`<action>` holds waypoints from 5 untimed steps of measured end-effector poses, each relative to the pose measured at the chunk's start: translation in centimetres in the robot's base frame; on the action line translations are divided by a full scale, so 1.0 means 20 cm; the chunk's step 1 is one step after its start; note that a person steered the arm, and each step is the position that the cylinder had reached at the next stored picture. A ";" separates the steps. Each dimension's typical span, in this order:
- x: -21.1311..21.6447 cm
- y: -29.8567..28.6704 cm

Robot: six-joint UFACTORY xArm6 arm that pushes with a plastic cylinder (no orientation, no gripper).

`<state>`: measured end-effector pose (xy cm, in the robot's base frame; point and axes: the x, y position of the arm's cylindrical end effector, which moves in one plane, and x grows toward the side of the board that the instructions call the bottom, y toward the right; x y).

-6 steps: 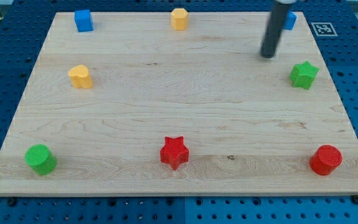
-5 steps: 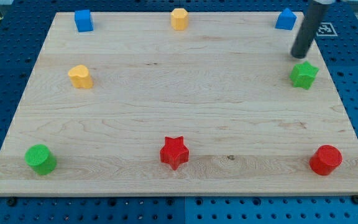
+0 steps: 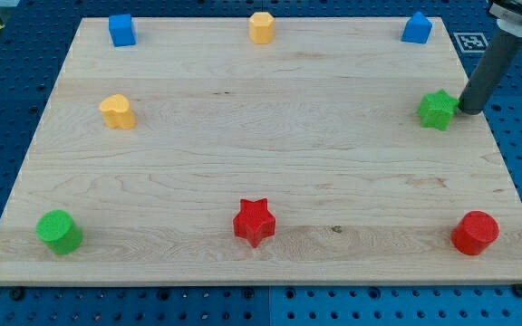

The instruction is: Move the green star towards the center of the board

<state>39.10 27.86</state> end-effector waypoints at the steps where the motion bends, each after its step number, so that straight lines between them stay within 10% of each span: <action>1: 0.00 -0.11; 5: 0.00 -0.48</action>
